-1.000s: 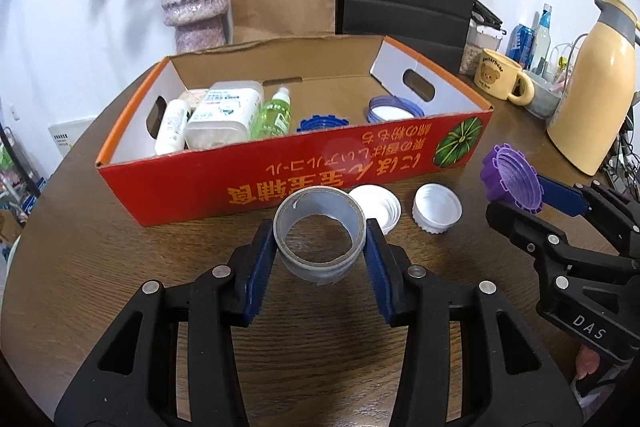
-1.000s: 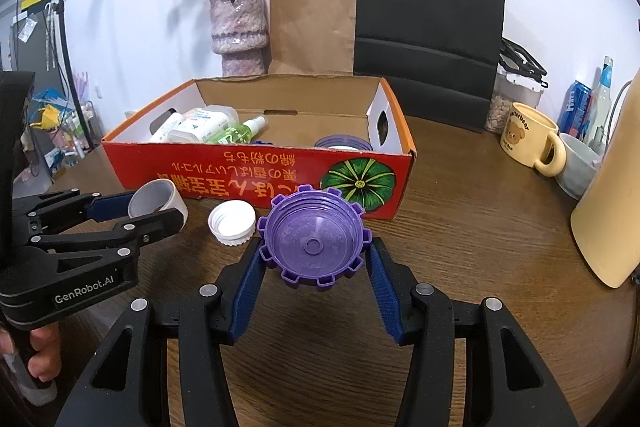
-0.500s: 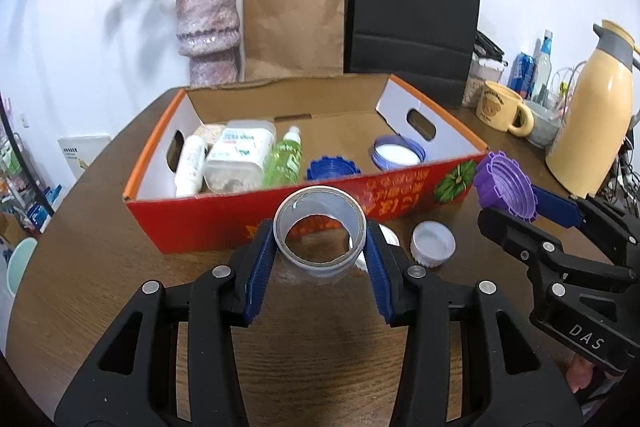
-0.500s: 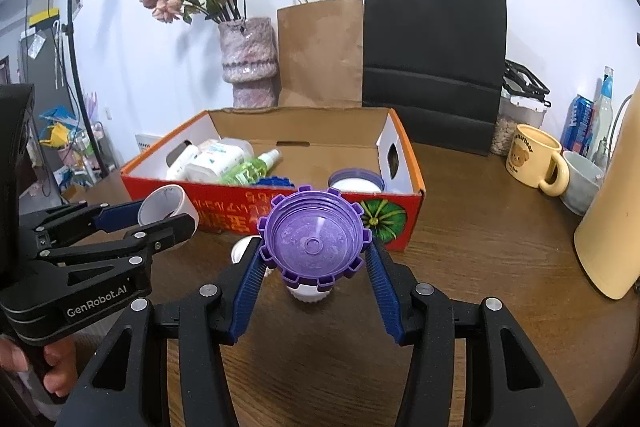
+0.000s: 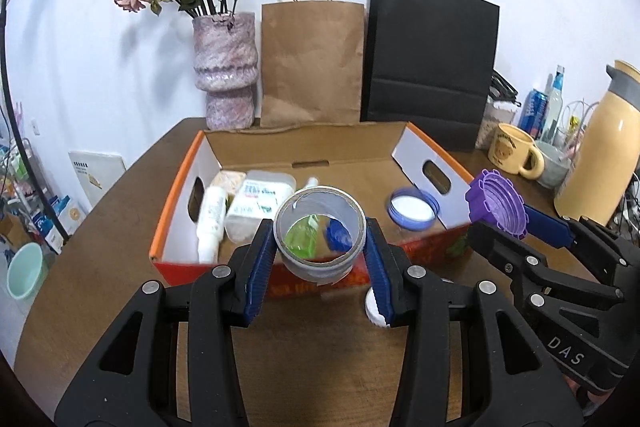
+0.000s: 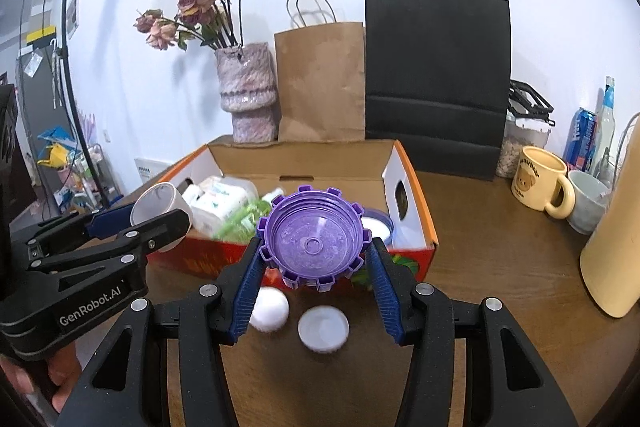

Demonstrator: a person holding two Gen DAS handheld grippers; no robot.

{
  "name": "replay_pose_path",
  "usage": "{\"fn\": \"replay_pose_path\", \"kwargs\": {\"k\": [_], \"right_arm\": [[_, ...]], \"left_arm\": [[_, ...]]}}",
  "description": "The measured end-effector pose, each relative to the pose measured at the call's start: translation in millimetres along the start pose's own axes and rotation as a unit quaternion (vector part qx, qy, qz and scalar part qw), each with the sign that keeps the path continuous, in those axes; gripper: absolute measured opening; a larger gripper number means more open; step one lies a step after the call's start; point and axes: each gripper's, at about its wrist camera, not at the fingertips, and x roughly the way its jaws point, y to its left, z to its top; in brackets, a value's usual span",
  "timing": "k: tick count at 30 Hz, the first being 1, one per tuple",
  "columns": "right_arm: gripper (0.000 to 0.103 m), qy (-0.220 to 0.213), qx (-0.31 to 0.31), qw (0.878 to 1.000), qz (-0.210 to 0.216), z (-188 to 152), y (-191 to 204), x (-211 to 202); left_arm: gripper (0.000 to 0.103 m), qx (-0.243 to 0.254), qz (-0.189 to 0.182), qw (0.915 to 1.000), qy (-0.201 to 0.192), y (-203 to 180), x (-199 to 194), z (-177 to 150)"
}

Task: Organize rigid objects
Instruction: 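Carry the tape roll and purple lid over the box with both tools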

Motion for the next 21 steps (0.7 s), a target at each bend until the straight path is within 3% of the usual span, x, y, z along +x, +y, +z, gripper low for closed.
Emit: {"fn": "replay_pose_path", "kwargs": {"k": [21], "right_arm": [[0.056, 0.015, 0.016, 0.999, -0.030, 33.9, 3.0, 52.0]], "left_arm": [[0.040, -0.004, 0.007, 0.9999, -0.008, 14.2, 43.4, 38.3]]}}
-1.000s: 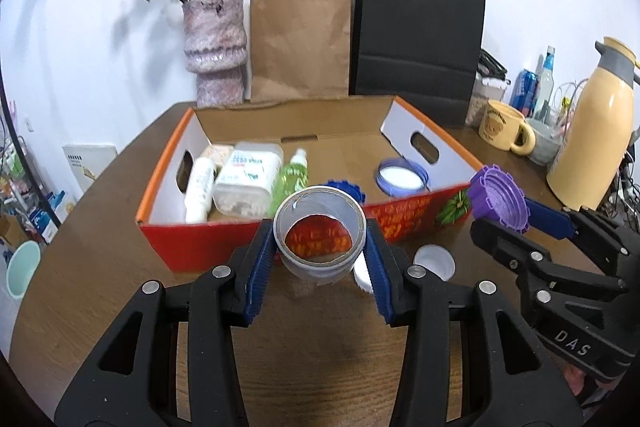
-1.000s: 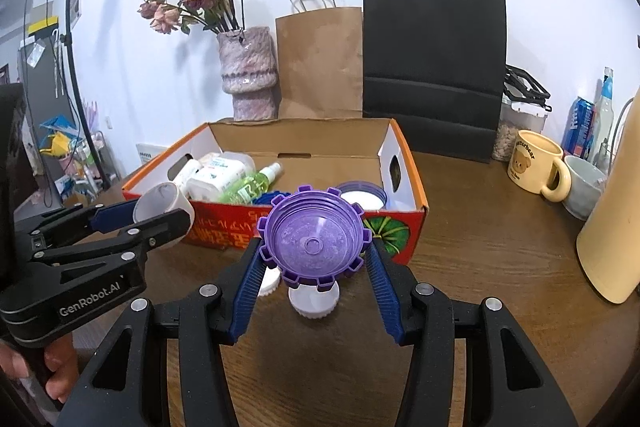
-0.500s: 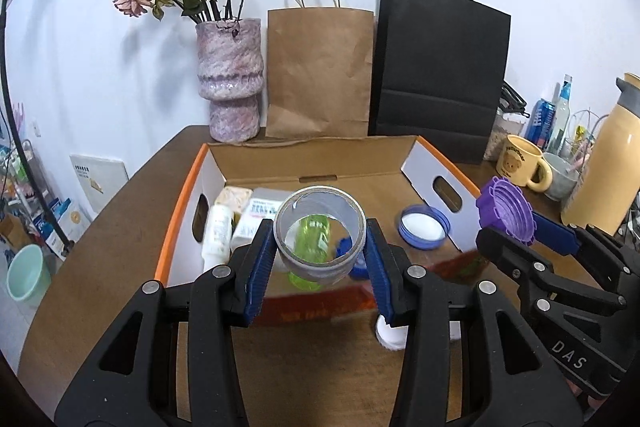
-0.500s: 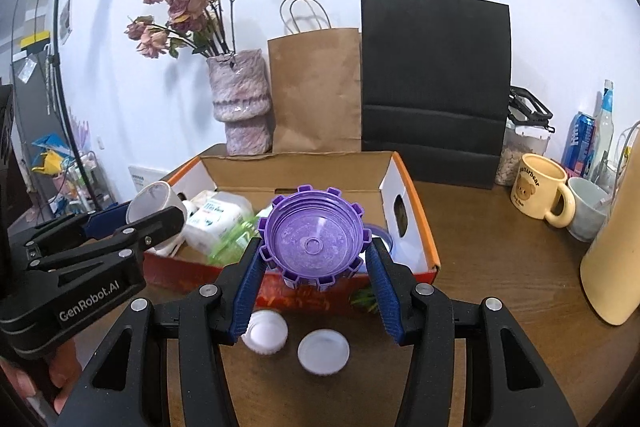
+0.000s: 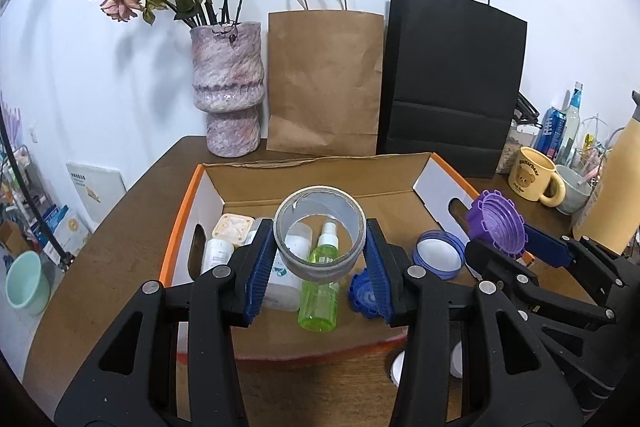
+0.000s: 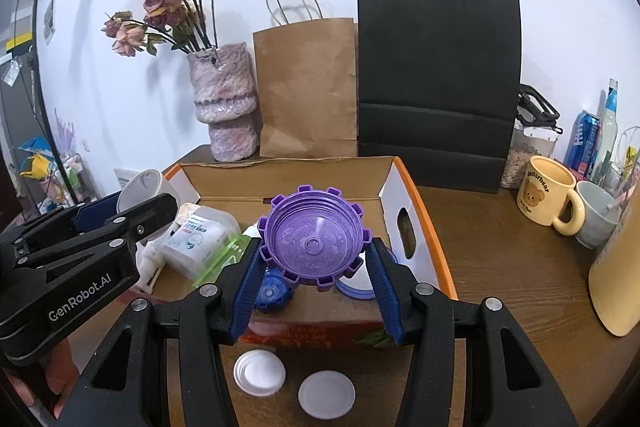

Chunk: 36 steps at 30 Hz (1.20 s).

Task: Organize rigid objects
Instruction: 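Carry the tape roll and purple lid over the box with both tools, then open both tools, dropping the tape roll and purple lid into the box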

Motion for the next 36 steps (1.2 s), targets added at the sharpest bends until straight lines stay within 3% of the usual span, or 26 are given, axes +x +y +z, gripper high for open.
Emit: {"fn": "replay_pose_path", "kwargs": {"k": [26, 27, 28, 29, 30, 33, 36], "right_arm": [[0.058, 0.029, -0.013, 0.999, -0.016, 19.5, -4.2, 61.9], [0.067, 0.029, -0.012, 0.999, -0.023, 19.6, -5.9, 61.9], [0.088, 0.028, -0.011, 0.999, -0.026, 20.2, -7.3, 61.7], [0.094, 0.026, -0.009, 0.999, -0.027, 20.6, -9.1, 60.9], [0.097, 0.025, -0.007, 0.999, -0.027, 21.0, -10.8, 59.8], [0.097, 0.020, 0.000, 0.999, -0.027, 22.4, -15.2, 56.4], [0.097, 0.018, -0.001, 0.999, -0.031, 23.2, -15.5, 54.8]], "left_arm": [[0.041, -0.004, 0.023, 0.9995, 0.022, 16.5, 53.5, 16.6], [0.049, -0.004, 0.023, 0.9994, 0.024, 17.1, 54.5, 16.3], [0.057, -0.006, 0.024, 0.9994, 0.024, 18.0, 55.0, 16.1], [0.077, -0.009, 0.026, 0.9993, 0.024, 19.2, 54.9, 16.1], [0.088, -0.013, 0.035, 0.9991, 0.019, 21.1, 53.9, 16.2], [0.101, -0.025, 0.040, 0.9988, 0.013, 27.0, 51.3, 18.0], [0.103, -0.034, 0.039, 0.9986, 0.013, 30.5, 50.8, 19.1]]}}
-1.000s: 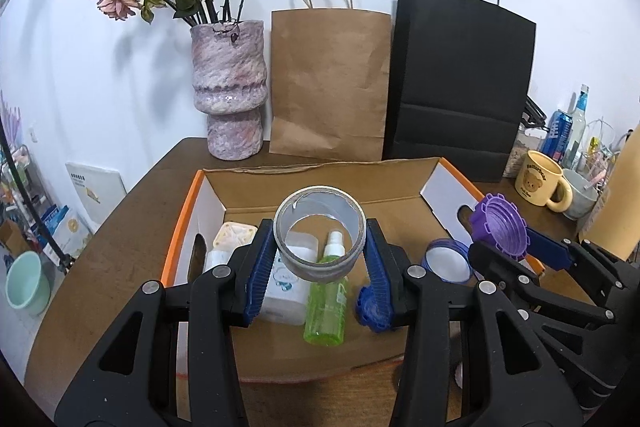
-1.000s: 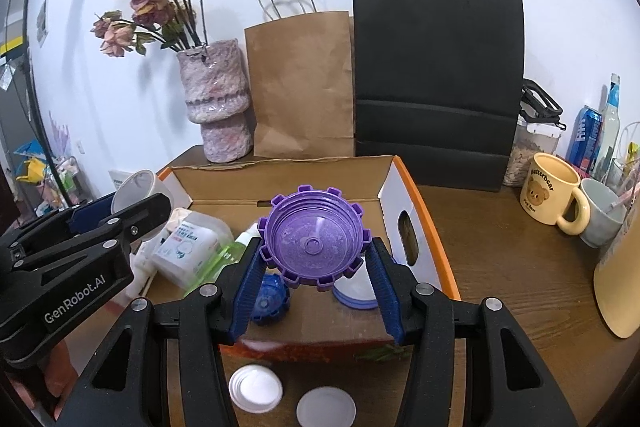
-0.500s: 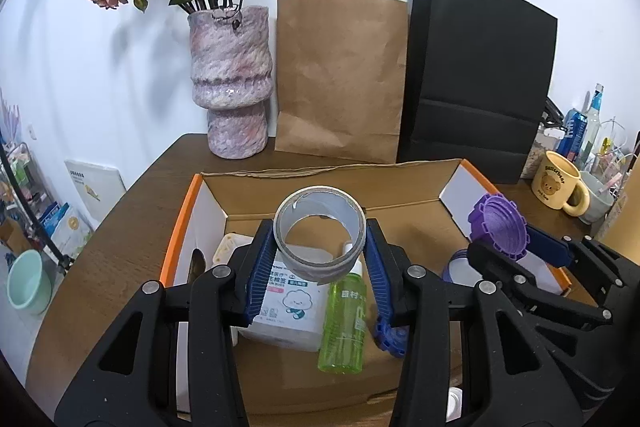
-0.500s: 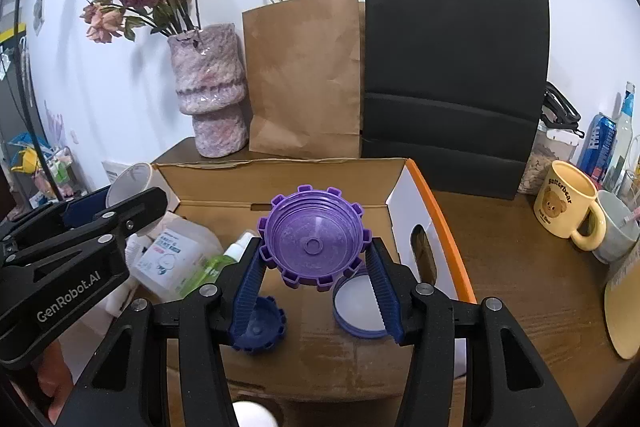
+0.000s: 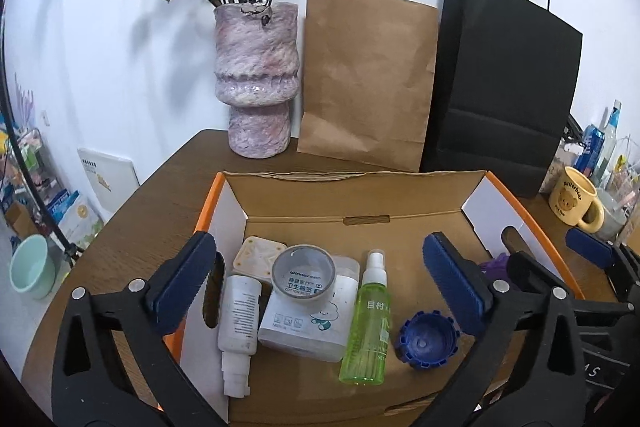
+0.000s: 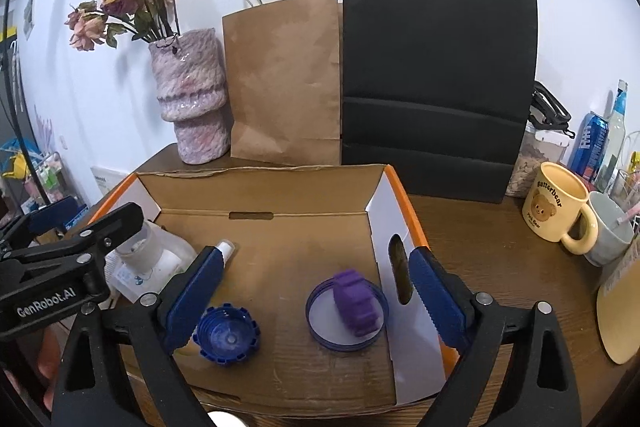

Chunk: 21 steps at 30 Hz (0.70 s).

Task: Organize rigid objects
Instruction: 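Open both tools, dropping the tape roll and purple lid into the box, then withdraw both tools from the box back over the table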

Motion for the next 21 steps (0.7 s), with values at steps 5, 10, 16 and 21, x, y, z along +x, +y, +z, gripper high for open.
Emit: {"fn": "replay_pose_path", "kwargs": {"k": [5, 10, 16, 21], "right_arm": [[0.097, 0.003, -0.004, 1.000, 0.000, -0.9, 1.6, 1.6], [0.097, 0.004, -0.004, 1.000, 0.001, -1.7, 1.4, 1.8], [0.097, 0.005, -0.006, 1.000, 0.002, -2.1, 1.5, 2.0], [0.097, 0.006, -0.008, 1.000, 0.003, -3.4, 2.2, 1.4]], "left_arm": [[0.103, 0.002, 0.002, 1.0000, 0.002, -0.8, 1.2, -0.2], [0.103, 0.001, 0.003, 1.0000, 0.003, -0.3, 1.3, -0.5], [0.103, -0.001, 0.004, 1.0000, 0.003, -0.4, 1.3, -0.3], [0.103, -0.004, 0.004, 1.0000, 0.004, 2.2, 0.6, -0.6]]}}
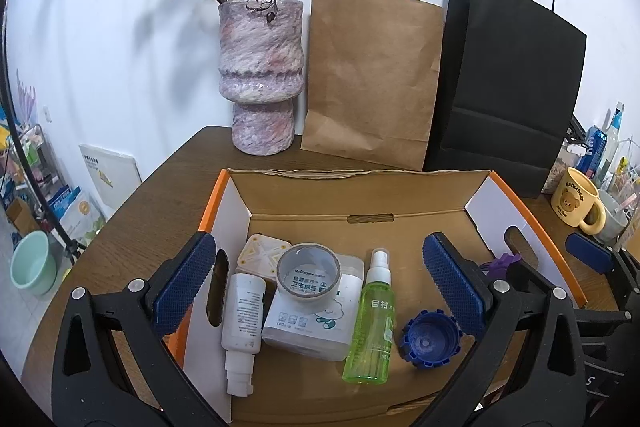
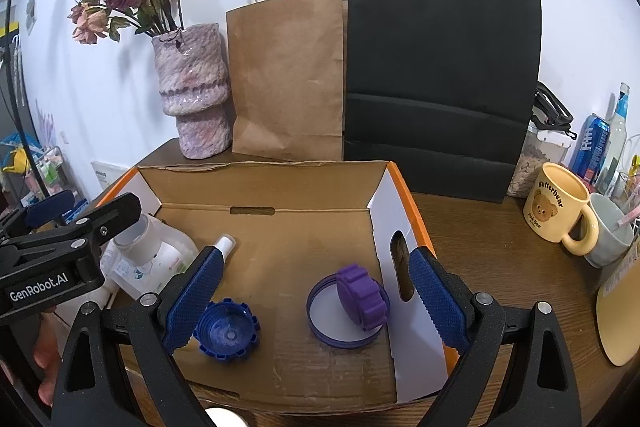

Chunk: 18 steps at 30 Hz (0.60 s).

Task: Organize rigid objects
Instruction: 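Withdraw both tools from the box back over the table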

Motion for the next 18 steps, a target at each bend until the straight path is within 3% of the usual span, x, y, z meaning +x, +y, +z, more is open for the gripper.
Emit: {"fn": "replay_pose_path", "kwargs": {"k": [18], "right_arm": [[0.097, -0.009, -0.015, 1.000, -0.004, -12.2, 1.2, -18.9]], "left_arm": [[0.103, 0.002, 0.008, 0.9999, -0.008, 1.1, -16.2, -6.2]]}}
